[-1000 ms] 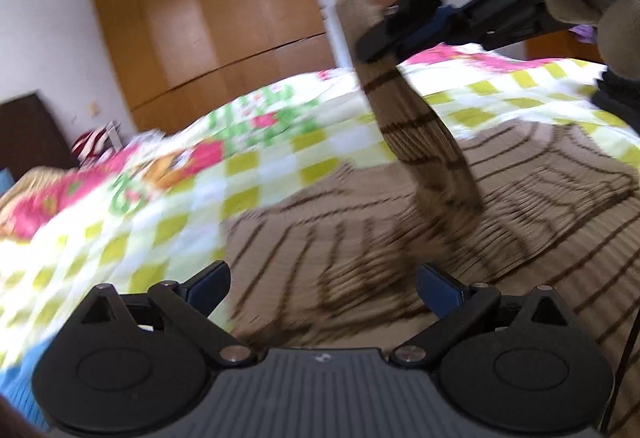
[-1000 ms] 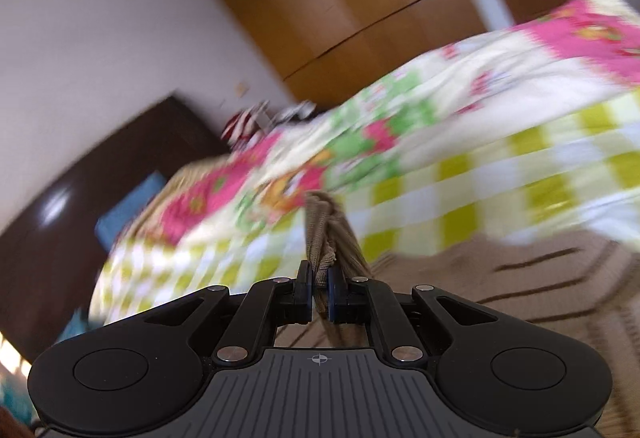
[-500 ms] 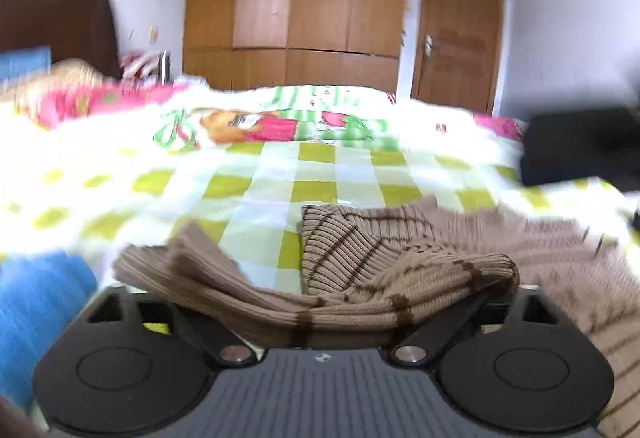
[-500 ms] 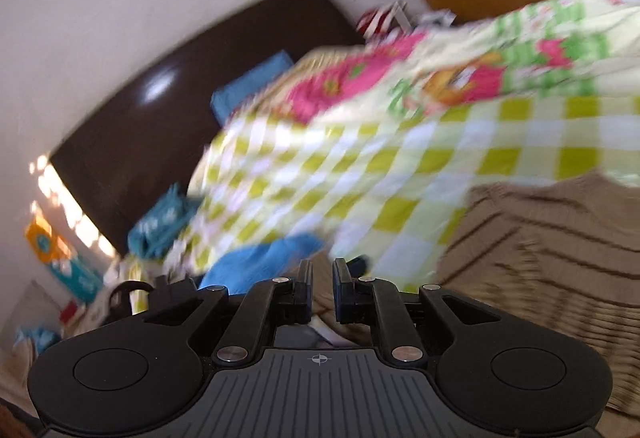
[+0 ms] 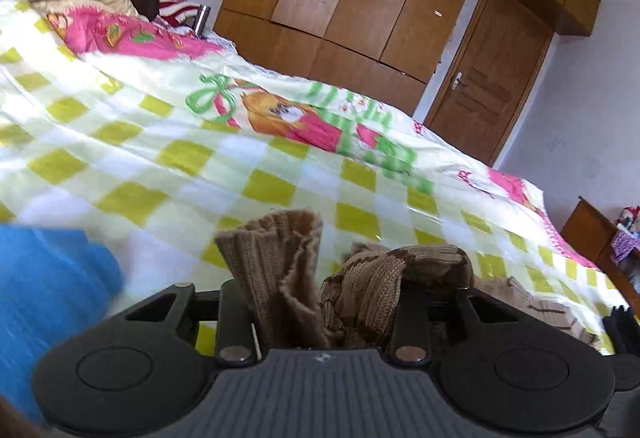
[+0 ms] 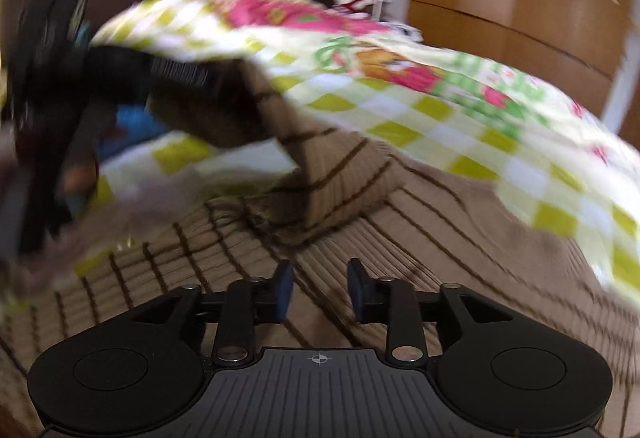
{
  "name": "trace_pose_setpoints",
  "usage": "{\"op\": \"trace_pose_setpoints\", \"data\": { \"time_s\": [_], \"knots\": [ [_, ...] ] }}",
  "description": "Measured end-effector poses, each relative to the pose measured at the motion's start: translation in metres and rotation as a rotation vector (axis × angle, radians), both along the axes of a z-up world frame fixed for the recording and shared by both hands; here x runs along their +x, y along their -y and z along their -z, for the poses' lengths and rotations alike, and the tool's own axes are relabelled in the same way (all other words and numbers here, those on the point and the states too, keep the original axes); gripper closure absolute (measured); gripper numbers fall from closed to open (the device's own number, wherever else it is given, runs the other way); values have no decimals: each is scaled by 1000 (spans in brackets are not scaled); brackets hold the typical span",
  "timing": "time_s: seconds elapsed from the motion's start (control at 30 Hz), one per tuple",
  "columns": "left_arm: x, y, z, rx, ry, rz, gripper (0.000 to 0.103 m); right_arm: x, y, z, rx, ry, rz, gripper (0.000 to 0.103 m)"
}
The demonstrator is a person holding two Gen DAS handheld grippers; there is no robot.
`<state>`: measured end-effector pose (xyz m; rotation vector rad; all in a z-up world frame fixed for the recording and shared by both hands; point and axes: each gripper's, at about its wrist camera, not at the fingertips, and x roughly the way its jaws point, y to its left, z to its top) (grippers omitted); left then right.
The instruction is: Fold small clothes
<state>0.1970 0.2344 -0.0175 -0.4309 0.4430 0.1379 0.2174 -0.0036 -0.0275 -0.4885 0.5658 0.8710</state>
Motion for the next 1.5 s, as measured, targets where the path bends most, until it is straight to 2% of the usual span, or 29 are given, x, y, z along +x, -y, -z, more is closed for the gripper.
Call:
{"op": "trace_pose_setpoints", "data": {
  "time_s": [0.07,0.1,0.13,0.2,0.23,0.4,0.53,0.6,0.67,0.73,0.8,0.9,0.97,1.07,1.13,1.17,1.23,1.33,1.37,1.5],
  "knots": [
    [-1,-9,-2,8,0,-6,57,-2,-14,9,-66,70,-10,75],
    [-2,-14,-2,-1,1,-9,57,-2,-19,14,-94,102,7,79],
    [-5,-19,-1,-10,2,-12,57,1,-22,17,-104,106,37,83],
    [-8,-27,-1,-9,2,-26,58,10,-20,14,-73,58,90,97],
    [-10,-30,0,-4,3,-33,58,13,-17,11,-56,46,113,100],
    [-19,-45,2,-11,10,-52,58,33,-1,-20,151,-70,239,101],
    [-24,-49,3,-22,17,-56,58,38,-13,-40,285,-67,232,101],
    [-25,-50,3,-30,23,-58,58,39,-25,-44,314,-47,217,101],
    [-27,-51,2,-33,29,-55,58,44,-33,-42,346,-74,216,101],
    [-28,-51,1,-41,37,-48,58,43,-39,-31,307,-89,208,101],
    [-28,-53,1,-64,45,-38,58,34,-41,-16,215,-60,183,97],
    [-25,-51,1,-75,51,-27,58,29,-36,5,115,-147,164,92],
    [-25,-48,0,-78,62,-14,58,24,-26,4,124,-154,183,91],
    [-25,-46,-1,-82,76,-3,58,15,-17,-22,182,-75,189,85],
    [-25,-47,0,-95,81,-7,58,12,-22,-35,203,-37,139,64],
    [-25,-48,-1,-105,85,-10,58,10,-29,-38,196,-19,101,60],
    [-28,-50,-1,-123,99,-12,58,13,-42,-34,171,-13,82,64],
    [-31,-55,0,-134,113,-7,58,26,-41,-33,224,-140,130,62],
    [-30,-56,2,-138,111,-3,58,24,-40,-33,229,-143,136,60],
    [-29,-58,7,-157,111,10,58,4,-61,-31,136,2,58,60]
  ]
}}
